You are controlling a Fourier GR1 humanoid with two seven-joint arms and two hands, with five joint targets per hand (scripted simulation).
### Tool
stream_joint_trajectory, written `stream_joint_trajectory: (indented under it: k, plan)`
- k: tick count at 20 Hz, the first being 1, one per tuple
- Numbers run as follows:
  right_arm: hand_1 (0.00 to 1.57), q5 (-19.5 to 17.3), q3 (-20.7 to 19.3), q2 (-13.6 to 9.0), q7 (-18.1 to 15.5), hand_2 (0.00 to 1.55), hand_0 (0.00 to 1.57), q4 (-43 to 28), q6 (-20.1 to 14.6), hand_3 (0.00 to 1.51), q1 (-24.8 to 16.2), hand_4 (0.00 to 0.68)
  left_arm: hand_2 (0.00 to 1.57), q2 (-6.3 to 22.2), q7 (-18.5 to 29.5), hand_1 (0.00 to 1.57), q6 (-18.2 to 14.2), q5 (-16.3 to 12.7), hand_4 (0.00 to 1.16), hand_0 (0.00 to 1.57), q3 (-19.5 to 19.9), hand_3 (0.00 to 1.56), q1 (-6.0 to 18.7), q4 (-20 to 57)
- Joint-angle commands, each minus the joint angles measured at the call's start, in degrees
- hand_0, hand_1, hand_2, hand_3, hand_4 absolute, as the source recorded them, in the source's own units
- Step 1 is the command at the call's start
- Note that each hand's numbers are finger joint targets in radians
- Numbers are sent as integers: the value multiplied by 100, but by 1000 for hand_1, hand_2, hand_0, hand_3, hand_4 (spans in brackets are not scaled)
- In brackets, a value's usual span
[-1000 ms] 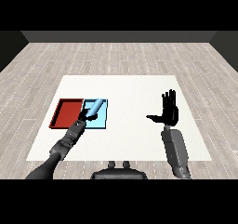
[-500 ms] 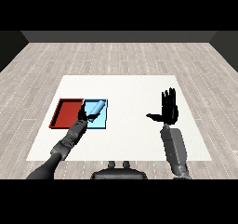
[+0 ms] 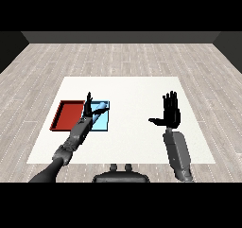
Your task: Pick the blue can and put it in the blue box
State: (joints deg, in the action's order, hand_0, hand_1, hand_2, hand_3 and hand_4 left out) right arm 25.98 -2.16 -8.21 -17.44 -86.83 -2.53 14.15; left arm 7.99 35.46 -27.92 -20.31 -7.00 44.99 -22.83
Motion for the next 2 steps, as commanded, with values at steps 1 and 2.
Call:
stream_joint_trajectory:
  k: [1,2]
  plan:
    - [0,-213,280,132,-10,0,0,-12,-34,0,-268,0,0,127,780,0,1017,-174,0,0,5,0,-483,-1044]
    - [0,-111,70,-163,-186,0,0,278,376,0,-288,0,0,13,883,0,902,-160,0,0,-51,0,-679,-1316]
